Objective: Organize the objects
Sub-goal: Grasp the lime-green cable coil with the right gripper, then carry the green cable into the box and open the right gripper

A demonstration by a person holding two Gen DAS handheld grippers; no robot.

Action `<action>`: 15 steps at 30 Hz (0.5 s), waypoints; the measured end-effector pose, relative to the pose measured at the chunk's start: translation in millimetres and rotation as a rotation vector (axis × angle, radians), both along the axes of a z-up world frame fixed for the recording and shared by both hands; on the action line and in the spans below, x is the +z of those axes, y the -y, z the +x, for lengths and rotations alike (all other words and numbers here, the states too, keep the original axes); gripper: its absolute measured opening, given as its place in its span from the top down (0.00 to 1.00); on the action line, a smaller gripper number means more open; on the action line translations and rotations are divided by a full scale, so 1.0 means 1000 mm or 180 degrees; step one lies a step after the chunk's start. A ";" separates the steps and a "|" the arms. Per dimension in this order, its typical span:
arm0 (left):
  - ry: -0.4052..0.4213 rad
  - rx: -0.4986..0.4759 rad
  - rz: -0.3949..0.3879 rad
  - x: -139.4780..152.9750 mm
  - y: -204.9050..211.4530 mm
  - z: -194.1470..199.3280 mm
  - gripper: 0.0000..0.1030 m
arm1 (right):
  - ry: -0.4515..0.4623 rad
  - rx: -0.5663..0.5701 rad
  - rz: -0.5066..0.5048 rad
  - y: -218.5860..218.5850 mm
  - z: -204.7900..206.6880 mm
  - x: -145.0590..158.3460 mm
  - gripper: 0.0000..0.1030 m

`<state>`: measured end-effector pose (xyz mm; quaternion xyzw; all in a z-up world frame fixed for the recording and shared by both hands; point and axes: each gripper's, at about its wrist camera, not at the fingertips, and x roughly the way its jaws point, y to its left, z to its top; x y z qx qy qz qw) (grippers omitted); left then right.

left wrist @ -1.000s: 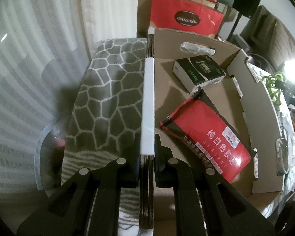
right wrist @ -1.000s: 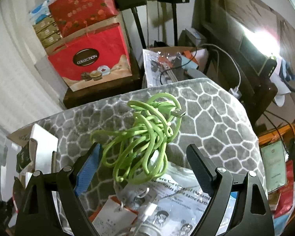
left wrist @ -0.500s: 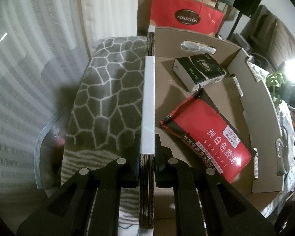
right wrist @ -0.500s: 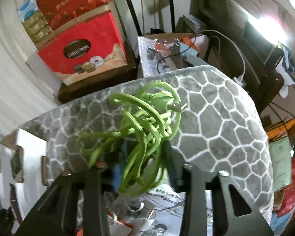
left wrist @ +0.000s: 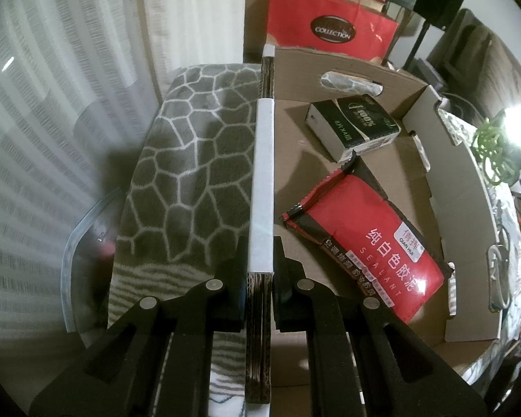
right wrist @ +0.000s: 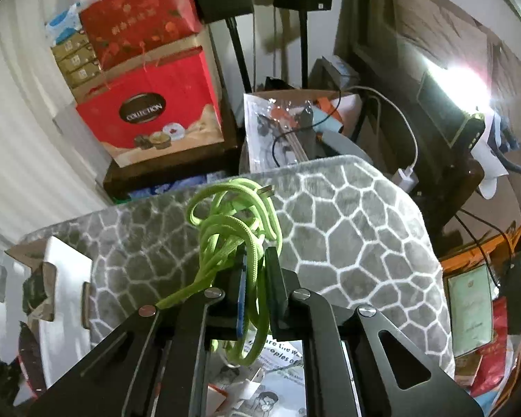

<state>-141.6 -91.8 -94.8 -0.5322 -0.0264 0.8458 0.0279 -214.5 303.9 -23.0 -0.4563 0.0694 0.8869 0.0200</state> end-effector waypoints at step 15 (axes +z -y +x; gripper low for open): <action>0.0012 0.0014 0.0001 0.000 0.000 0.000 0.90 | -0.0339 0.0275 -0.0052 0.024 0.025 0.051 0.92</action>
